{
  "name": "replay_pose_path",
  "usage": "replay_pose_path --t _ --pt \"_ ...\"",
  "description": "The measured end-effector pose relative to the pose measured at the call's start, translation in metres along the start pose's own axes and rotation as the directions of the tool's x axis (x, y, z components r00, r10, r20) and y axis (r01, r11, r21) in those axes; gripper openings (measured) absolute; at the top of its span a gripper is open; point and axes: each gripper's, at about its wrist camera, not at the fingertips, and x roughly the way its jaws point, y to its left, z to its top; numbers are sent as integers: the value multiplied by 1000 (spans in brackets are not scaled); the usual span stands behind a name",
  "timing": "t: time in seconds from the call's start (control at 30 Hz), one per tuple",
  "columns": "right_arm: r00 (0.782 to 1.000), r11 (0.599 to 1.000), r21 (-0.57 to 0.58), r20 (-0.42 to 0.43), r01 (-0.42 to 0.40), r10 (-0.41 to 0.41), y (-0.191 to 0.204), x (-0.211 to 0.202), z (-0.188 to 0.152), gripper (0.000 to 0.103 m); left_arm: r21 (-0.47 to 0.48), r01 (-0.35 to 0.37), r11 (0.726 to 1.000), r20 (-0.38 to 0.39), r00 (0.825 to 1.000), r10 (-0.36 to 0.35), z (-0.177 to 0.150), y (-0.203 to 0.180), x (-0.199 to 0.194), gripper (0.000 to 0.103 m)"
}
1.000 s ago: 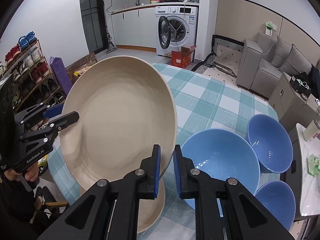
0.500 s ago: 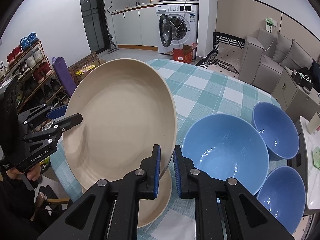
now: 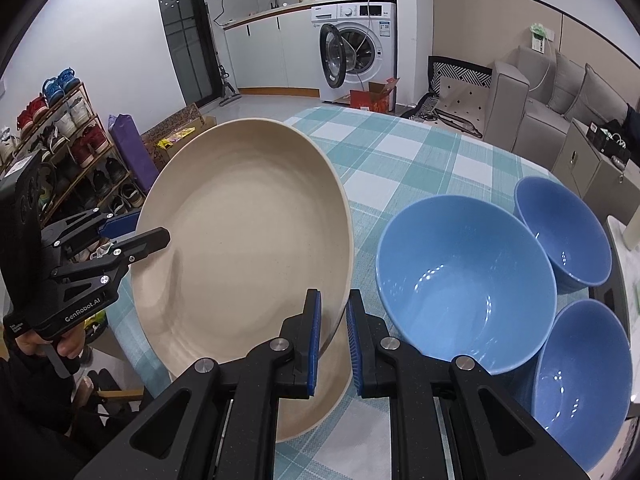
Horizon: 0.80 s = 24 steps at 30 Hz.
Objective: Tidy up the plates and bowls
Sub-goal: 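Carry the plate over and lower it onto the other cream plate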
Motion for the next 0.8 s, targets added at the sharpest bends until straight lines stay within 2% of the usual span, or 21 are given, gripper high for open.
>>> replay_pose_path --t 0.8 --pt "998 1000 28 -66 -9 11 -1 25 -34 13 -14 15 1000 -49 999 -16 -23 -8 14 31"
